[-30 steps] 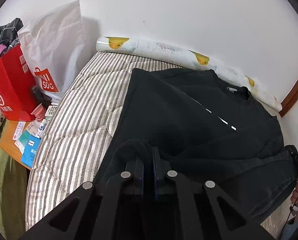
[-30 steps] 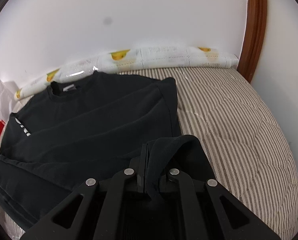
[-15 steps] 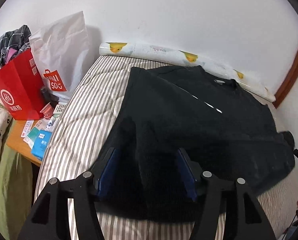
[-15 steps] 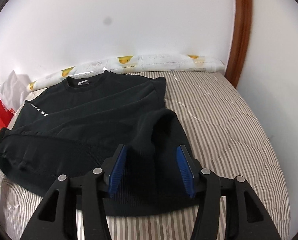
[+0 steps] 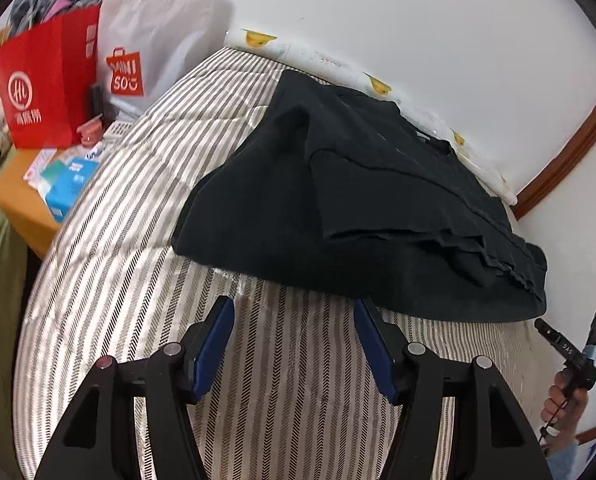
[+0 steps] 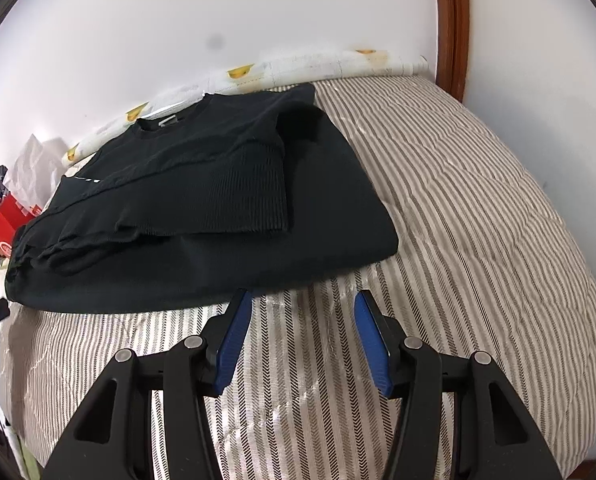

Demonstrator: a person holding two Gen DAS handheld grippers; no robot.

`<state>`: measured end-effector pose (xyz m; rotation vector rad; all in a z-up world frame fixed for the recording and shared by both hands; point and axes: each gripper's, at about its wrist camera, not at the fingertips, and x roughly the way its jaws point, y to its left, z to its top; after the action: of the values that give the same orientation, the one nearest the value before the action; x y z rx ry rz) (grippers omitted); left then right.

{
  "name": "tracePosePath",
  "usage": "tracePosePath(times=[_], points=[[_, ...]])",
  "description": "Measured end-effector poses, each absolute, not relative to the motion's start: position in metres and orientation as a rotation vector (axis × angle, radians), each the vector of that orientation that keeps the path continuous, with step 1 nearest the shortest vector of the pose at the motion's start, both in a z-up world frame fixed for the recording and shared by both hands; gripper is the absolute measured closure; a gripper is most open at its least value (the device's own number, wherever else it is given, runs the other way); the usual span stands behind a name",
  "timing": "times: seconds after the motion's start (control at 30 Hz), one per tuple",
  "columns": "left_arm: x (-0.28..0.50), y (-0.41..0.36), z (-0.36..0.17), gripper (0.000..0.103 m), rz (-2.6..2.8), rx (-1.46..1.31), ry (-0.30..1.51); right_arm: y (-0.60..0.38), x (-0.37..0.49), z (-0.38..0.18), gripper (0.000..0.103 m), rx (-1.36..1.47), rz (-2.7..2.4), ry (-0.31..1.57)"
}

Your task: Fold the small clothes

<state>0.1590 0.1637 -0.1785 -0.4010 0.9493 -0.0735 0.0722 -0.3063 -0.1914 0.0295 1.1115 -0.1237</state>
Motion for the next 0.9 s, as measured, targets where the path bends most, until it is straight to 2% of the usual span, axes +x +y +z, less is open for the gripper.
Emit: tracePosePath(times=[0.3,0.57,0.67,0.73,0.77,0.8,0.83,0.9], points=[[0.182,0.174,-0.191,0.043,-0.124,-0.547,0.959,-0.325,0.093,-0.192,0.048,0.167,-0.195,1.095],[0.196,0.163,-0.190,0.045,-0.095,-0.491,0.947,-0.329,0.112,-0.210,0.046,0.196,-0.217,1.129],[0.200,0.155,-0.188,0.054,-0.057,-0.425,0.955,-0.335,0.116,-0.213,0.046,0.253,-0.210,1.128],[0.200,0.152,-0.188,0.066,-0.050,-0.395,0.964,-0.337,0.118,-0.215,0.046,0.286,-0.207,1.117],[0.199,0.150,-0.187,0.069,-0.048,-0.378,0.970,-0.337,0.119,-0.215,0.048,0.286,-0.207,1.114],[0.198,0.149,-0.186,0.078,-0.051,-0.370,0.972,-0.335,0.120,-0.215,0.055,0.279,-0.206,1.111],[0.197,0.147,-0.185,0.087,-0.050,-0.359,0.972,-0.334,0.121,-0.215,0.080,0.276,-0.191,1.109],[0.194,0.143,-0.181,0.092,-0.032,-0.318,0.963,-0.328,0.120,-0.213,0.087,0.263,-0.152,1.099]])
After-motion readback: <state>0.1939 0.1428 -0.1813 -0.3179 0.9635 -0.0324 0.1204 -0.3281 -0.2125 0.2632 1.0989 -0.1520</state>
